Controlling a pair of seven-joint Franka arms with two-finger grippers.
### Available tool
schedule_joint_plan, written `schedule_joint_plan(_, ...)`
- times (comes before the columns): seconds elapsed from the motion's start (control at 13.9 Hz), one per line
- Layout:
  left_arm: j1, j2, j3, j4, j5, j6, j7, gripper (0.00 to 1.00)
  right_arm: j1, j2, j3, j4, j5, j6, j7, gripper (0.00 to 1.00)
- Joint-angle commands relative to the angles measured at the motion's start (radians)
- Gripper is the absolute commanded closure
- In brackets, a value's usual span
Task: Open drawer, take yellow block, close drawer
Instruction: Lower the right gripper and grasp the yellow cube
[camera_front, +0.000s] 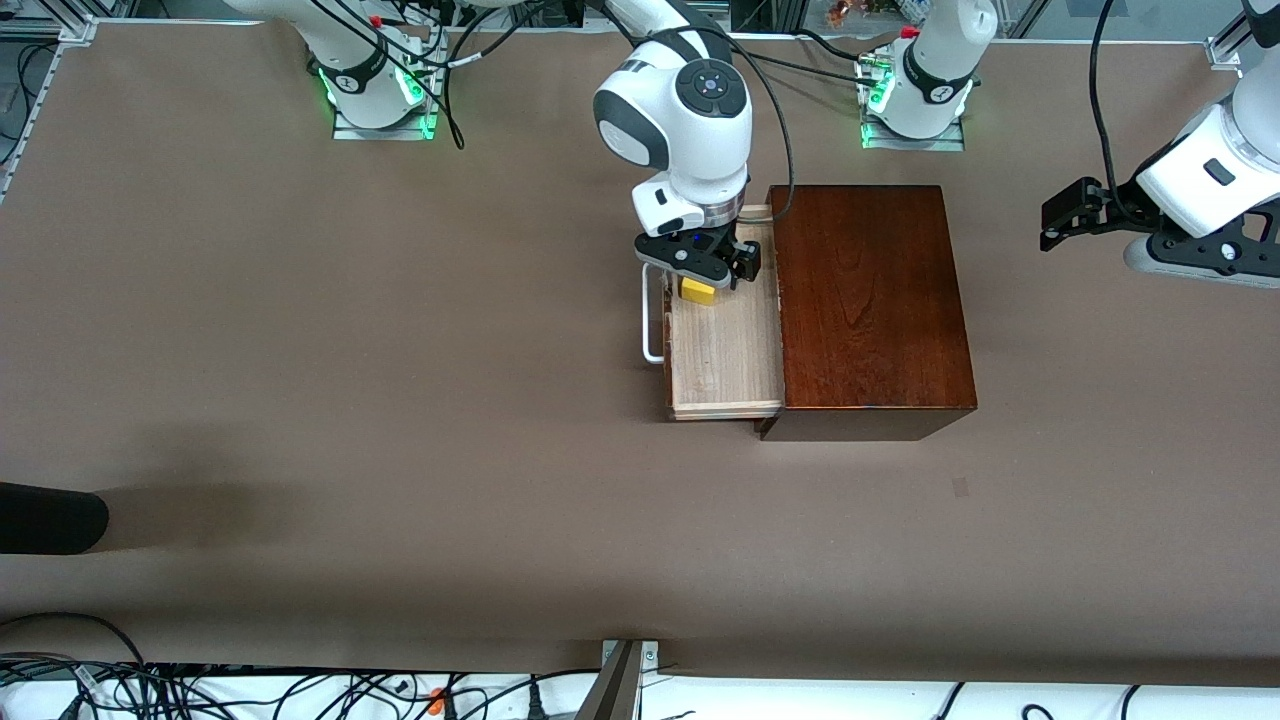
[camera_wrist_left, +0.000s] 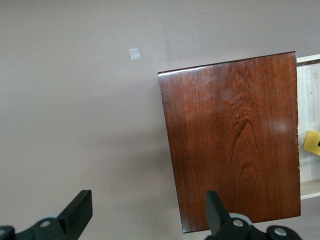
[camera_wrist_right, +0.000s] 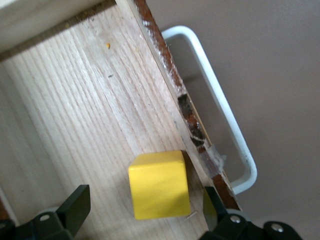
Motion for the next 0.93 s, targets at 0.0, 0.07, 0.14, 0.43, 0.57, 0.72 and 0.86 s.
schedule_joint_plan(0.0, -0.005, 0.006, 0.002, 0.019, -0.020, -0.007, 0.013, 0.00, 0.019, 0.036, -0.017, 0.035, -0.016, 0.019, 0.022, 0.00)
schedule_joint_plan(0.07, -0.005, 0.006, 0.002, 0.019, -0.020, -0.007, 0.013, 0.00, 0.019, 0.040, -0.017, 0.035, -0.016, 0.023, 0.022, 0.00)
schedule_joint_plan(0.14, -0.008, 0.006, 0.002, 0.020, -0.021, -0.005, 0.012, 0.00, 0.019, 0.046, -0.017, 0.034, -0.016, 0.026, 0.022, 0.00)
schedule_joint_plan(0.43, -0.011, 0.006, 0.002, 0.019, -0.021, -0.005, 0.009, 0.00, 0.019, 0.063, -0.016, 0.034, -0.016, 0.029, 0.014, 0.00)
schedule_joint_plan(0.57, -0.011, 0.006, 0.002, 0.019, -0.021, -0.005, 0.009, 0.00, 0.019, 0.066, -0.016, 0.034, -0.016, 0.029, 0.011, 0.00)
schedule_joint_plan(0.72, -0.011, 0.006, 0.002, 0.019, -0.021, -0.005, 0.007, 0.00, 0.019, 0.066, -0.017, 0.035, -0.016, 0.031, 0.008, 0.02)
schedule_joint_plan(0.86, -0.013, 0.006, 0.002, 0.019, -0.021, -0.004, 0.007, 0.00, 0.016, 0.071, -0.017, 0.034, -0.016, 0.049, -0.002, 0.02)
